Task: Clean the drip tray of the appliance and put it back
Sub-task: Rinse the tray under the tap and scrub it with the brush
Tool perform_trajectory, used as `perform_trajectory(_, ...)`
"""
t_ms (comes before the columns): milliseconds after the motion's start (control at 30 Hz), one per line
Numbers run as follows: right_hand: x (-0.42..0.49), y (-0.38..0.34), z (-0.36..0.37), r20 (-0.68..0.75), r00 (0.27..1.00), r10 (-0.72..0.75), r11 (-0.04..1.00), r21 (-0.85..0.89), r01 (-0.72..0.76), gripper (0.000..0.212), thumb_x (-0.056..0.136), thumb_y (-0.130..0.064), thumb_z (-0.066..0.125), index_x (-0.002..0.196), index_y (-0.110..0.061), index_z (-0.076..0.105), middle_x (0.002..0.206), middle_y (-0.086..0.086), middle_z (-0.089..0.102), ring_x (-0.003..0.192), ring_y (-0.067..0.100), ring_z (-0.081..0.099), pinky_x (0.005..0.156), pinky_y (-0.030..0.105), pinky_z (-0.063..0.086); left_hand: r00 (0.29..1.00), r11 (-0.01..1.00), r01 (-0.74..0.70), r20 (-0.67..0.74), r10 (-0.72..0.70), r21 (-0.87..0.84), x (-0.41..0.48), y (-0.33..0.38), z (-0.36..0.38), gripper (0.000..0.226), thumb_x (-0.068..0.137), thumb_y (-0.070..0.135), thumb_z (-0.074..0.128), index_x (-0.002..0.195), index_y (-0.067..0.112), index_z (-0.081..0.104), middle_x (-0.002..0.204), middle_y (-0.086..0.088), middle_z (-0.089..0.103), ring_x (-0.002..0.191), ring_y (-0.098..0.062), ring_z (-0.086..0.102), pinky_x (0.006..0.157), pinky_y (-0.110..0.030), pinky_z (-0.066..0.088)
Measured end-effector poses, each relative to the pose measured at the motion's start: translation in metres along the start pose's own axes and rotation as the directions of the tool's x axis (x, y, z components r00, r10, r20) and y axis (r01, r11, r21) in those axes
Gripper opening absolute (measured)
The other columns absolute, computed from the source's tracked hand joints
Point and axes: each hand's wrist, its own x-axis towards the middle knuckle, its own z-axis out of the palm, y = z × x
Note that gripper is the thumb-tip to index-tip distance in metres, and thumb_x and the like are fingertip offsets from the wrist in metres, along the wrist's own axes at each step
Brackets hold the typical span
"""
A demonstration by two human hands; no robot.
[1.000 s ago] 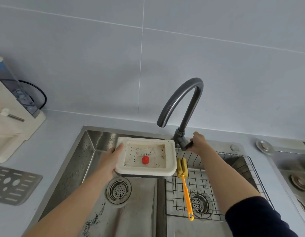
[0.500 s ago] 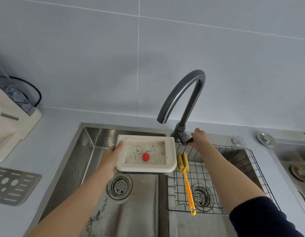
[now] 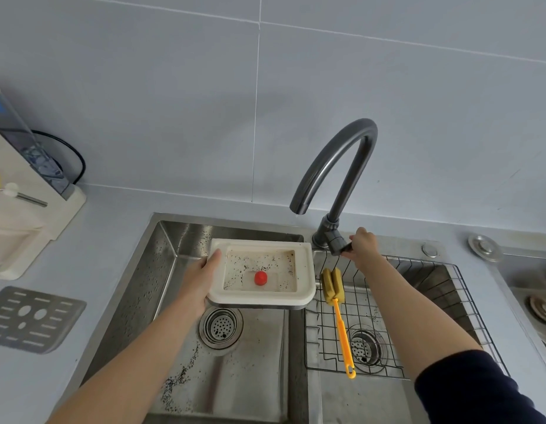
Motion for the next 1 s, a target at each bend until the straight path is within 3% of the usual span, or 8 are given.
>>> perform_trajectory(67,0.0,0.0,0.0,0.0,1.0,0.007,1.0,0.02,-0.007,0.035,0.093,-0.014,0.028,0.112,0.007,0.049,0.081,0.017,0.05,0.096,0.038,0.059,0.088,0.046,0.052,1.0,1.0,0.001,0.001,-0.001,0.0,0.0,0.0,-0.001,0.017,0.09,0.036,0.051,0.08,0.023,0.055,0.08,0.001,0.063,0.07,-0.016,0.062,0.051,-0.027,0.047)
perform_trajectory(233,0.0,0.001,0.001,-0.003,1.0,-0.009,1.0,0.026,0.009,0.036,0.094,-0.015,0.028,0.113,0.007,0.048,0.117,0.03,0.055,0.102,0.039,0.058,0.089,0.045,0.051,1.0,1.0,-0.005,0.003,0.005,-0.004,-0.001,0.0,-0.003,0.017,0.09,0.036,0.051,0.078,0.024,0.055,0.079,0.002,0.063,0.07,-0.014,0.061,0.051,-0.026,0.047)
perform_trajectory(400,-0.001,0.001,0.001,-0.001,1.0,-0.02,0.999,0.029,0.02,0.038,0.094,-0.015,0.027,0.118,0.009,0.046,0.123,0.031,0.052,0.098,0.038,0.058,0.093,0.048,0.05,1.0,1.0,0.002,0.004,-0.002,-0.017,-0.002,0.0,-0.004,0.016,0.09,0.035,0.05,0.086,0.021,0.057,0.08,0.002,0.063,0.07,-0.014,0.062,0.046,-0.024,0.048)
perform_trajectory(600,-0.002,0.002,0.001,-0.014,1.0,-0.023,0.999,0.034,0.023,0.039,0.094,-0.015,0.028,0.12,0.008,0.045,0.105,0.027,0.055,0.074,0.029,0.056,0.093,0.049,0.05,1.0,1.0,0.007,0.0,-0.007,-0.03,-0.004,0.002,-0.006,0.016,0.09,0.036,0.05,0.08,0.025,0.055,0.08,0.002,0.063,0.07,-0.015,0.061,0.042,-0.021,0.047)
perform_trajectory(700,-0.003,0.002,0.002,-0.025,0.999,-0.024,0.999,0.044,0.025,0.039,0.093,-0.015,0.028,0.119,0.009,0.045,0.119,0.031,0.052,0.081,0.032,0.059,0.094,0.05,0.049,1.0,0.999,0.007,-0.008,-0.007,-0.035,-0.005,0.002,-0.006,0.017,0.09,0.035,0.051,0.078,0.025,0.055,0.08,0.001,0.063,0.069,-0.015,0.061,0.038,-0.019,0.047)
perform_trajectory(833,-0.006,0.001,0.001,0.002,1.0,0.013,0.998,0.069,-0.013,0.027,0.093,-0.015,0.029,0.092,0.004,0.048,0.078,0.017,0.047,0.091,0.036,0.057,0.096,0.052,0.047,1.0,0.999,0.013,-0.007,-0.013,-0.042,-0.005,0.001,-0.007,0.017,0.09,0.034,0.051,0.085,0.02,0.057,0.08,0.001,0.063,0.069,-0.015,0.061,0.039,-0.02,0.047)
perform_trajectory(900,-0.006,0.002,-0.002,0.039,0.999,0.014,0.995,0.095,-0.018,0.025,0.094,-0.018,0.031,0.09,0.001,0.047,0.073,0.012,0.042,0.091,0.033,0.054,0.099,0.052,0.044,1.0,0.999,0.015,-0.008,-0.015,-0.042,-0.004,0.0,-0.007,0.016,0.089,0.034,0.051,0.086,0.02,0.057,0.08,0.001,0.063,0.069,-0.015,0.061,0.038,-0.02,0.047)
perform_trajectory(1000,-0.007,0.009,-0.01,0.145,0.989,-0.026,0.999,0.023,0.023,0.031,0.095,-0.025,0.037,0.109,0.001,0.046,0.102,0.019,0.054,0.111,0.034,0.054,0.099,0.043,0.044,1.0,0.998,0.011,-0.011,-0.011,-0.059,-0.004,-0.001,-0.008,0.015,0.089,0.033,0.052,0.083,0.021,0.056,0.08,0.0,0.063,0.069,-0.016,0.061,0.034,-0.016,0.046)
